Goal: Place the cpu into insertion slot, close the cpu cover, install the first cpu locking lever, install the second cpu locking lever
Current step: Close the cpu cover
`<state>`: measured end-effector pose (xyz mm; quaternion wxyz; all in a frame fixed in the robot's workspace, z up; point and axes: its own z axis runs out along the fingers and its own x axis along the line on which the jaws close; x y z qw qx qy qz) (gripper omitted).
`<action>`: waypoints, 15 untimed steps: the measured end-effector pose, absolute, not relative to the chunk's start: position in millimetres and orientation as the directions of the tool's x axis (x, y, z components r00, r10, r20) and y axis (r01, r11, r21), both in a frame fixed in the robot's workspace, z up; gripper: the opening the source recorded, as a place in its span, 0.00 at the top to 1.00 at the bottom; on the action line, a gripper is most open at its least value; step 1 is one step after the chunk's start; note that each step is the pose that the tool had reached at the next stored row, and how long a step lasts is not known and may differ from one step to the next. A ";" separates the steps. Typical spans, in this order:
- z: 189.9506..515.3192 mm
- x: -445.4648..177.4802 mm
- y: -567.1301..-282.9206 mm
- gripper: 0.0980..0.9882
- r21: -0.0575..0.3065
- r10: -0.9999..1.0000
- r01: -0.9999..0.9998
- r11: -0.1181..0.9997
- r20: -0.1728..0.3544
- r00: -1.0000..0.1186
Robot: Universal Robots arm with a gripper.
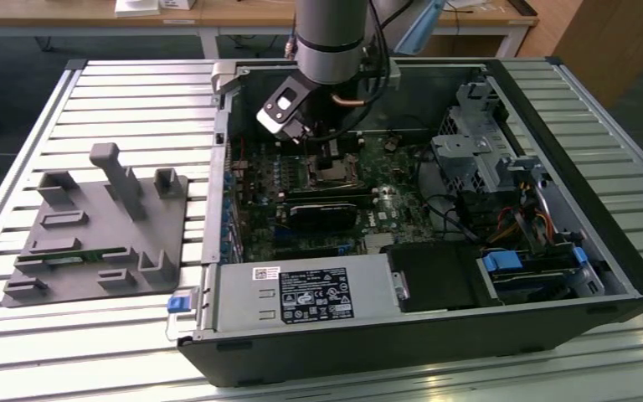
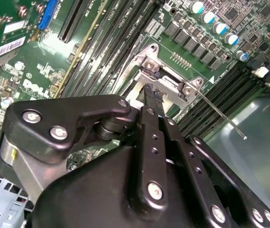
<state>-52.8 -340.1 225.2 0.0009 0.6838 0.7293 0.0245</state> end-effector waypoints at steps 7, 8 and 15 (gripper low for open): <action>218.4 -59.5 -339.0 0.99 0.037 0.998 0.998 0.042 0.035 -0.043; 217.2 -59.7 -338.9 0.99 0.036 0.998 0.998 0.042 0.036 -0.043; 207.3 -59.7 -337.0 0.99 0.033 0.998 0.999 0.042 0.036 -0.043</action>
